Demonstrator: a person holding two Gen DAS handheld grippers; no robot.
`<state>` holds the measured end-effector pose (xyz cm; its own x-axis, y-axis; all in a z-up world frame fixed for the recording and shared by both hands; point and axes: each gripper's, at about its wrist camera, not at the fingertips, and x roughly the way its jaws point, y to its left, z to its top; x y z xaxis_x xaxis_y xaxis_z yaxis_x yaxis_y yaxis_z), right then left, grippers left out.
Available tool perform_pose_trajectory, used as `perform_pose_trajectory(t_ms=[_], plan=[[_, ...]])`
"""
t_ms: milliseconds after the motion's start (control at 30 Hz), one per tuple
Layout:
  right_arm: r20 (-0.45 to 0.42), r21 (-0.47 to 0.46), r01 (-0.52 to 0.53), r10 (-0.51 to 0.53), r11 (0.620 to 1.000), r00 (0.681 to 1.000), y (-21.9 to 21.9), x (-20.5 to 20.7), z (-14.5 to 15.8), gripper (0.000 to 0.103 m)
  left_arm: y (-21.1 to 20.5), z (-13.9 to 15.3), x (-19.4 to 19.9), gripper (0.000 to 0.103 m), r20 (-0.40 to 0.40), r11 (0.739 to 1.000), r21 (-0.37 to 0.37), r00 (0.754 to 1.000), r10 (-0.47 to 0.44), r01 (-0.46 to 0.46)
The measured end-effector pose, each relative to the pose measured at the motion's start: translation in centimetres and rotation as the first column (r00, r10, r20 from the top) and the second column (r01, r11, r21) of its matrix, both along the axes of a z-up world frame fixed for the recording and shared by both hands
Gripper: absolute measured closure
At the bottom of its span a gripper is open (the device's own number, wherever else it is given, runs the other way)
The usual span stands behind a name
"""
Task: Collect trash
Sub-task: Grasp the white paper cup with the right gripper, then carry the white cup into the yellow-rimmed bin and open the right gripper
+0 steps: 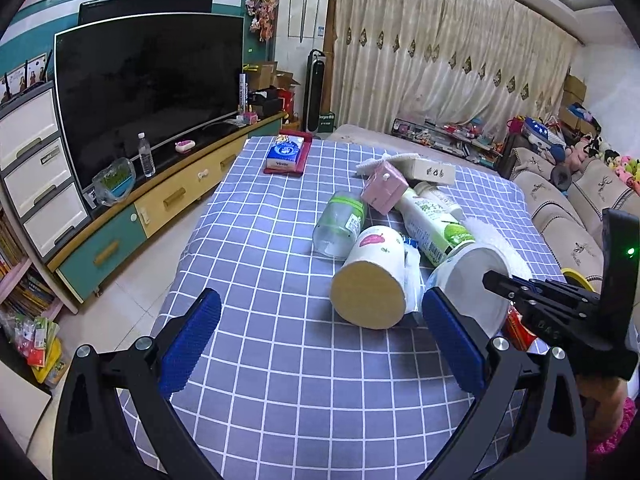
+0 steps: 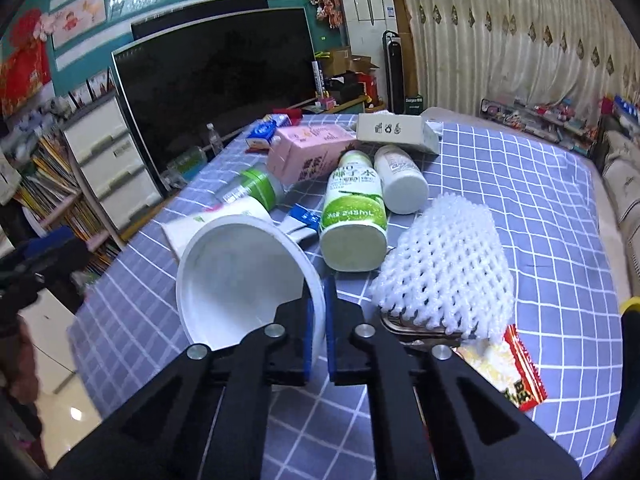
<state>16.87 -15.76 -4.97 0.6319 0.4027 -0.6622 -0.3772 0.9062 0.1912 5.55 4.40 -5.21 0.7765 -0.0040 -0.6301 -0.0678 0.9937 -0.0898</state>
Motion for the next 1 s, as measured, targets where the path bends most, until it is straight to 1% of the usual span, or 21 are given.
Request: perform_pose_trajectory(t_ms=[133, 167, 267, 300, 333, 367, 400, 433, 467, 500, 533, 567, 633, 700, 800, 900, 1000], plan=[[0.015, 0.050, 0.026, -0.027, 0.998, 1.000, -2.3, -0.8, 2.2, 0.098, -0.4, 0.5, -0.4, 0.004, 0.022, 1.000, 0.013, 1.000, -0.018, 0.018], [0.018, 0.066, 0.039, -0.040, 0.997, 0.999, -3.4, -0.9, 2.8, 0.098, -0.6, 0.7, -0.4, 0.004, 0.026, 1.000, 0.017, 0.999, -0.026, 0.025], [0.028, 0.094, 0.132, -0.135, 0.987, 0.990, -8.4, -1.0, 4.8, 0.098, -1.2, 0.8, -0.4, 0.004, 0.030, 0.998, 0.021, 0.998, -0.052, 0.051], [0.031, 0.092, 0.194, -0.198, 0.977, 0.980, -11.1, -1.0, 5.3, 0.098, -1.5, 0.8, -0.4, 0.004, 0.030, 0.998, 0.020, 0.998, -0.064, 0.063], [0.035, 0.082, 0.242, -0.246, 0.967, 0.969, -12.9, -1.1, 5.6, 0.098, -1.9, 0.9, -0.4, 0.004, 0.029, 0.997, 0.019, 0.997, -0.073, 0.072], [0.040, 0.063, 0.304, -0.307, 0.951, 0.951, -15.1, -1.2, 5.9, 0.098, -2.2, 0.8, -0.3, 0.004, 0.027, 0.996, 0.018, 0.996, -0.083, 0.083], [0.042, 0.038, 0.377, -0.379, 0.925, 0.924, -18.1, -1.3, 6.0, 0.098, -2.5, 0.8, -0.2, 0.004, 0.026, 0.996, 0.017, 0.995, -0.092, 0.091], [0.036, 0.025, 0.425, -0.426, 0.905, 0.904, -20.2, -1.3, 5.9, 0.098, -3.0, 0.7, 0.0, 0.004, 0.023, 0.994, 0.016, 0.994, -0.104, 0.104], [0.026, 0.010, 0.479, -0.480, 0.877, 0.877, -22.5, -1.3, 5.6, 0.098, -3.4, 0.5, 0.1, 0.004, 0.020, 0.993, 0.015, 0.993, -0.114, 0.114], [0.009, -0.028, 0.539, -0.539, 0.842, 0.842, -25.2, -1.3, 5.0, 0.098, -4.0, 0.4, 0.4, 0.004, 0.014, 0.992, 0.015, 0.992, -0.128, 0.128], [-0.007, -0.060, 0.568, -0.569, 0.821, 0.822, -26.9, -1.2, 4.4, 0.098, -4.4, 0.3, 0.5, 0.004, 0.012, 0.991, 0.015, 0.991, -0.136, 0.136], [-0.031, -0.094, 0.604, -0.609, 0.792, 0.793, -28.9, -1.0, 3.4, 0.098, -5.0, 0.2, 0.7, 0.004, 0.008, 0.989, 0.014, 0.989, -0.145, 0.145], [-0.078, -0.162, 0.639, -0.655, 0.752, 0.752, -31.9, -0.4, 1.1, 0.098, -6.2, 0.0, 1.2, 0.004, 0.002, 0.986, 0.009, 0.986, -0.169, 0.169], [-0.153, -0.228, 0.655, -0.691, 0.720, 0.707, -34.8, 0.6, -2.1, 0.098, -7.5, 0.1, 1.4, 0.004, 0.002, 0.982, 0.012, 0.982, -0.189, 0.189], [-0.225, -0.305, 0.650, -0.716, 0.696, 0.661, -37.1, 1.8, -6.3, 0.098, -9.1, -0.1, 1.6, 0.004, 0.003, 0.975, 0.023, 0.975, -0.221, 0.221], [-0.273, -0.344, 0.631, -0.717, 0.695, 0.641, -38.0, 2.9, -9.4, 0.098, -10.8, -0.2, 1.8, 0.004, -0.003, 0.966, 0.039, 0.967, -0.254, 0.254], [-0.314, -0.352, 0.626, -0.718, 0.696, 0.622, -38.7, 3.6, -11.4, 0.097, -12.4, -0.6, 2.2, 0.004, -0.017, 0.956, 0.045, 0.957, -0.288, 0.289]])
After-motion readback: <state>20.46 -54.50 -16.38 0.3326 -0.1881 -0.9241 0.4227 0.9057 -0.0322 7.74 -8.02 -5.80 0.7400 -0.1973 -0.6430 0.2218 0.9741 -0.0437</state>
